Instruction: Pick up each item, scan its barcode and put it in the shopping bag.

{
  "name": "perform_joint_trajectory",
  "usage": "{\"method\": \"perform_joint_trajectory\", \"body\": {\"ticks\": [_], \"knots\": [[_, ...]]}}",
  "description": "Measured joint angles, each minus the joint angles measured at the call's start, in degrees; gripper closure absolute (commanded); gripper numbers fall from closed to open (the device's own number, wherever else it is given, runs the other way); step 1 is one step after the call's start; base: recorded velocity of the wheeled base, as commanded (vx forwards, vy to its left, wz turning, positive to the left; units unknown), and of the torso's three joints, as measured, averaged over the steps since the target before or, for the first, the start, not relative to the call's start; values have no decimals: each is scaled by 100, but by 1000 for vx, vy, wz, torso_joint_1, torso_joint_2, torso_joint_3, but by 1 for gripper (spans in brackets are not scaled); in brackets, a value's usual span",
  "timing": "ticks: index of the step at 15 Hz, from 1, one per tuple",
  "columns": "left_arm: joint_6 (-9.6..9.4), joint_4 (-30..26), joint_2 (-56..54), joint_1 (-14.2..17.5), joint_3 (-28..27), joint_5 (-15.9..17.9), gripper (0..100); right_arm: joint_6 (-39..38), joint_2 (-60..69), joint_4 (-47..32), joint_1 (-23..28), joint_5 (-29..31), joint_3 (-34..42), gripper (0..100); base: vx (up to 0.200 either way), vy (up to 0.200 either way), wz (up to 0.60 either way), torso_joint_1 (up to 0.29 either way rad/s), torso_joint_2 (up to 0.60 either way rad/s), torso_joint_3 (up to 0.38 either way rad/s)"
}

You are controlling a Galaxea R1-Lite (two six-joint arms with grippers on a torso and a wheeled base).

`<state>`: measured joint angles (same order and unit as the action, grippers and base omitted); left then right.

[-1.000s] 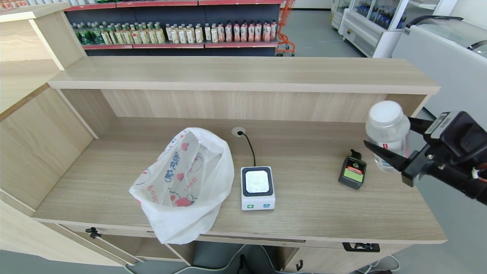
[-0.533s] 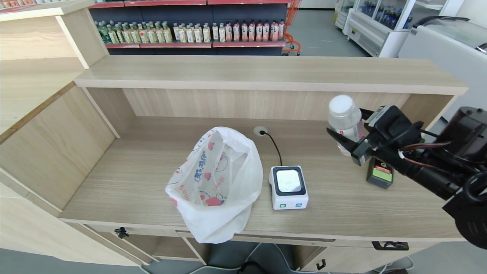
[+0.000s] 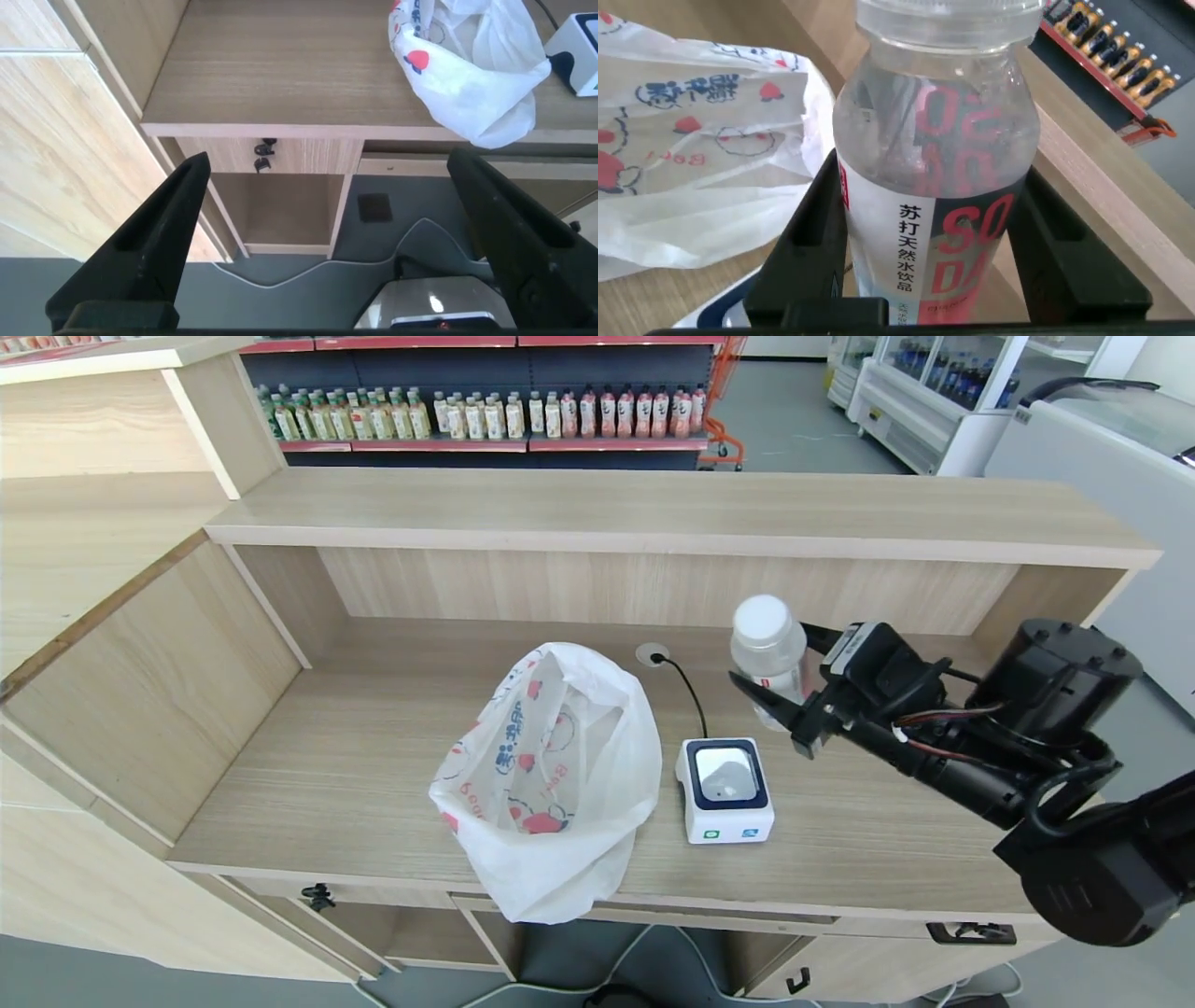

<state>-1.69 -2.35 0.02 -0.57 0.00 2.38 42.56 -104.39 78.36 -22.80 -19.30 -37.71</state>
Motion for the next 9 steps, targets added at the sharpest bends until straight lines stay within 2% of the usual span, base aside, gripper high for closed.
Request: {"method": "perform_joint_trajectory", "body": {"ticks": [4,6,8,9], "knots": [[2,-2,0,2,0,-2,0,82,-422,846,4,-624,30,100,0,0,0,0,0,0],[0,-2,0,5,0,0,0,315,-630,1015,26,-867,78,100,0,0,0,0,0,0],[2,-2,0,2,0,-2,0,750,-947,1133,56,-1640,45,100,0,0,0,0,0,0],[2,0,0,2,0,0,0,873,-1074,1147,74,-1822,2,100,0,0,0,0,0,0]]}}
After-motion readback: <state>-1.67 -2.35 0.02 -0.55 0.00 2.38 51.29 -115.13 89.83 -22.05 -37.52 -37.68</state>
